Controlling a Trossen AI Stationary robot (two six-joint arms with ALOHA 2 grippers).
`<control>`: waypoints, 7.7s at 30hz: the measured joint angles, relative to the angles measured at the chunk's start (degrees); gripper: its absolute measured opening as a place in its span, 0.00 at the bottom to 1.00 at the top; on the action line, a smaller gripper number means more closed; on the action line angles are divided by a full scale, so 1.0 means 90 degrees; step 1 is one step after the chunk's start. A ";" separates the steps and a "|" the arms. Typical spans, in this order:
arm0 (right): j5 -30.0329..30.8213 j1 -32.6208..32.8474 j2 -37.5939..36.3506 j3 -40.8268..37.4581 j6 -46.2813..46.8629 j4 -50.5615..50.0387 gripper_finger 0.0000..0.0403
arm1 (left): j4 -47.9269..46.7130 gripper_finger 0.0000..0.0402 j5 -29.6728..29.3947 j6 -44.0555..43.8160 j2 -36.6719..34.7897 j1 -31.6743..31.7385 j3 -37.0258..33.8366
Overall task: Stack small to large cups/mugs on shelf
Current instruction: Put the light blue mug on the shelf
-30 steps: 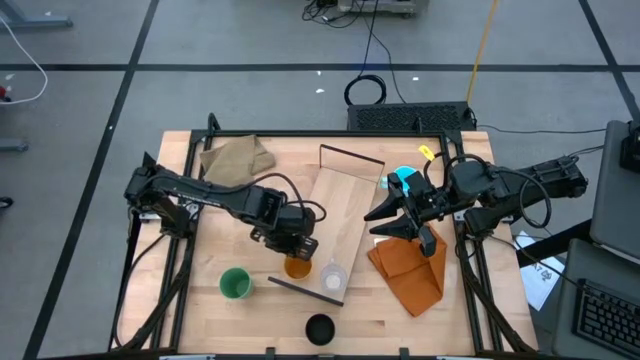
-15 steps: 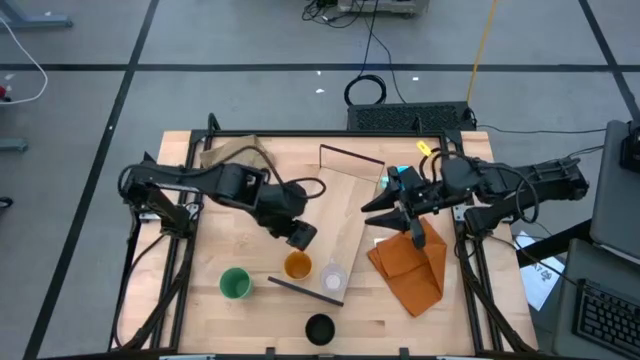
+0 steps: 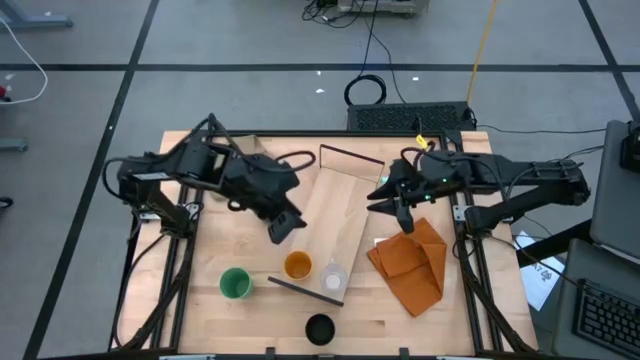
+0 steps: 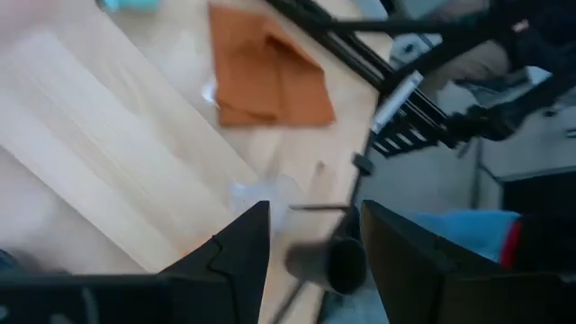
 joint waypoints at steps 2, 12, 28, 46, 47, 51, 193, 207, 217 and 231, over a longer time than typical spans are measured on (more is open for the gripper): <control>0.0001 -0.0082 0.0000 0.0000 0.0074 -0.0283 0.34 | -0.0029 0.44 -0.0360 0.0363 0.0000 0.0000 0.0110; 0.0026 -0.0475 -0.0021 -0.0710 0.0493 -0.1014 0.34 | -0.1160 0.44 -0.1002 0.0866 0.0000 0.0310 -0.0004; 0.0184 -0.2132 -0.0287 -0.1707 0.0785 -0.1995 0.34 | -0.1267 0.44 -0.1391 0.2131 0.0010 0.1177 -0.0131; 0.0161 -0.3215 -0.0728 -0.1702 0.1158 -0.2398 0.34 | -0.0886 0.44 -0.1803 0.3322 0.0010 0.1596 -0.0136; 0.0157 -0.3215 -0.0729 -0.1700 0.1100 -0.2405 0.34 | -0.0887 0.44 -0.1800 0.3286 0.0010 0.1596 -0.0136; -0.0005 -0.3211 -0.0729 -0.1700 0.0824 -0.2683 0.34 | -0.0893 0.44 -0.1706 0.2885 0.0010 0.1596 -0.0136; 0.0308 -0.3541 0.0607 -0.3311 -0.4313 -0.2239 0.01 | -0.1012 0.44 -0.1195 0.1578 0.0007 0.1557 -0.0136; 0.0310 -0.3541 0.0517 -0.3215 -0.4310 -0.2236 0.00 | -0.1011 0.44 -0.1195 0.1586 0.0005 0.1557 -0.0136; -0.0188 -0.3525 0.0510 -0.2208 -0.4028 -0.2971 0.10 | -0.0944 0.44 -0.1195 0.1597 0.0005 0.1557 -0.0136; -0.0649 -0.2541 0.0505 -0.1552 -0.2843 -0.3751 0.59 | -0.0917 0.44 -0.1195 0.1637 0.0005 0.1557 -0.0136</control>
